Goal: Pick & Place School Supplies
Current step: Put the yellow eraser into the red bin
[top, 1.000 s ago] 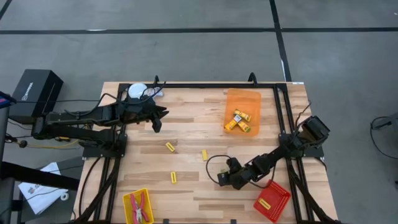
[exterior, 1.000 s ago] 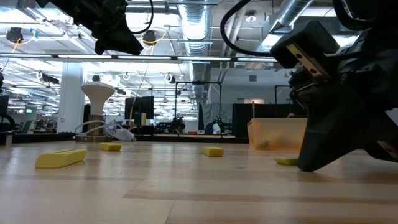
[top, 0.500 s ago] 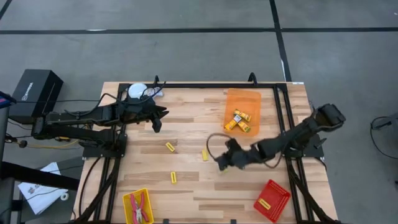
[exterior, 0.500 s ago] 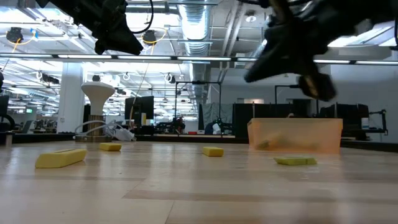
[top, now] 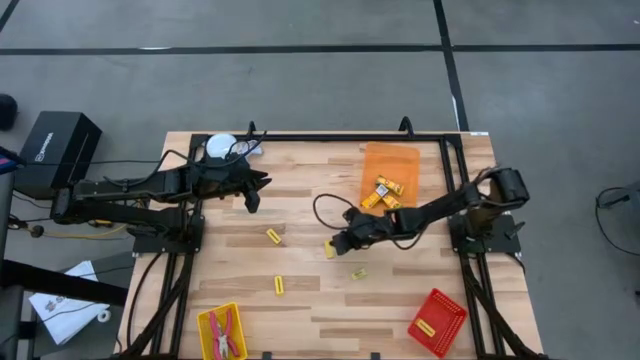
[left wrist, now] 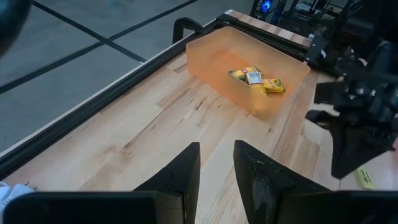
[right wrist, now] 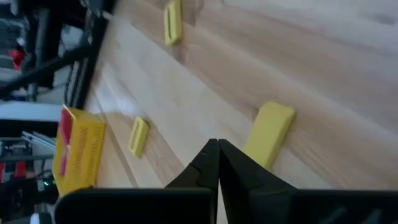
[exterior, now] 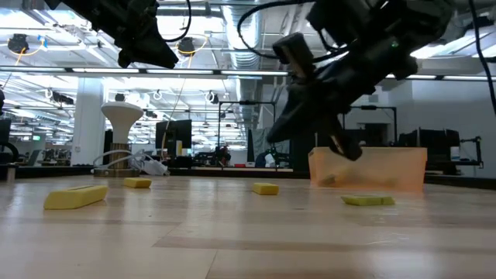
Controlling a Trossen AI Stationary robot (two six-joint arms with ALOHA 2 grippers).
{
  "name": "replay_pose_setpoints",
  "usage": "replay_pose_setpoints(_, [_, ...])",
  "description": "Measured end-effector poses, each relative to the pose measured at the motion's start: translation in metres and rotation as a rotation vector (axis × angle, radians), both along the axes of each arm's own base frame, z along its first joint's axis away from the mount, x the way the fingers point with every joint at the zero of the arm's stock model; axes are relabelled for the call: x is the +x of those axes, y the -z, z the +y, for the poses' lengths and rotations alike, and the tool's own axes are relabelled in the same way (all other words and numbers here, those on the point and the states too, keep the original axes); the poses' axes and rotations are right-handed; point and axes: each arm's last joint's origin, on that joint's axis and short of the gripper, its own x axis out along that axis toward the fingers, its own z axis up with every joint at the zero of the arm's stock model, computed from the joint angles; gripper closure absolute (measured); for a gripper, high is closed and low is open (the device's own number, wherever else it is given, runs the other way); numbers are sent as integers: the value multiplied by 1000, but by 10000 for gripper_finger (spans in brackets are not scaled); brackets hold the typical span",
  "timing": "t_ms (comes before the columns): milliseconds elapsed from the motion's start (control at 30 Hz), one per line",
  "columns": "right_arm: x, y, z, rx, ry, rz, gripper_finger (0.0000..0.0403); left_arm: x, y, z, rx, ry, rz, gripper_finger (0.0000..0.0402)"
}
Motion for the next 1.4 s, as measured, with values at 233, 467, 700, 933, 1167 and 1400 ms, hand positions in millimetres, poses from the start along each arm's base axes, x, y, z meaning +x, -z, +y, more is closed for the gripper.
replay_pose_setpoints(233, [16, 15, 3, 43, -34, 51, 403, 0, 1, 0, 0, 0, 4, 309])
replay_pose_setpoints(467, [29, 25, 6, 76, -42, 76, 403, 0, 1, 0, 0, 0, 9, 309])
replay_pose_setpoints(700, [24, 28, 5, 58, -46, 141, 403, 0, 1, 0, 1, 1, 10, 309])
replay_pose_setpoints(933, [24, 27, 2, 51, -46, 149, 403, 0, 1, 0, 1, 1, 11, 309])
replay_pose_setpoints(1167, [20, 29, 1, 48, -53, 206, 403, 0, 1, 0, 1, 1, 11, 309])
replay_pose_setpoints(1400, [18, 30, -1, 52, -55, 243, 403, 0, 1, 0, 0, 1, 11, 309])
